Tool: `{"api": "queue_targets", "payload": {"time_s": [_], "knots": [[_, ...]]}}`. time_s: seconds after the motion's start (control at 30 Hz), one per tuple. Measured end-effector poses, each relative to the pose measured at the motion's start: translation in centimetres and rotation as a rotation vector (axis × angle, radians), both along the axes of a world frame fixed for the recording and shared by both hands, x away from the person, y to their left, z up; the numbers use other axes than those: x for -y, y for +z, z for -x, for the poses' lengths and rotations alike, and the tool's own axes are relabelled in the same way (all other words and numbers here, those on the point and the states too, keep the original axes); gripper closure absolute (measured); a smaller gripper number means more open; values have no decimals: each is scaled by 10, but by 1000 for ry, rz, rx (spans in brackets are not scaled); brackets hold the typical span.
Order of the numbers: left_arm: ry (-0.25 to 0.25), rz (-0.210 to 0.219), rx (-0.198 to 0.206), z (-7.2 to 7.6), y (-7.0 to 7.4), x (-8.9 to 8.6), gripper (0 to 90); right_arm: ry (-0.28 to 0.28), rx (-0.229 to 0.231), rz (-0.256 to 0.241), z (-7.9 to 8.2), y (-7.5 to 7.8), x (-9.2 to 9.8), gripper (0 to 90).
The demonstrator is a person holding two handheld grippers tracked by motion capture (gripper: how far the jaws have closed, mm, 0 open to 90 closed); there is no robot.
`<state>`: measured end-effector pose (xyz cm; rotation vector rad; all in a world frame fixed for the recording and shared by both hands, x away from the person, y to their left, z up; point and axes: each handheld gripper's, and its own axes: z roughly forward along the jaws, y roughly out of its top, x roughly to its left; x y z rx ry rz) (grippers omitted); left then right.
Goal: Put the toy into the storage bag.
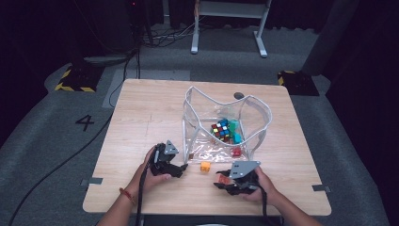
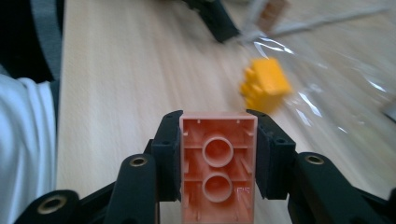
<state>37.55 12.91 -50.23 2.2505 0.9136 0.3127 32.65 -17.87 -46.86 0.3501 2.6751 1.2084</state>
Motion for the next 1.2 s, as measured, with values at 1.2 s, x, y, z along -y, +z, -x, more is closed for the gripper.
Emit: {"api": "queue_targets", "payload": {"time_s": [1.2], "knots": [[0,-1,0,0,0,0,120,-569,154,-135,-83,81,164,594]]}}
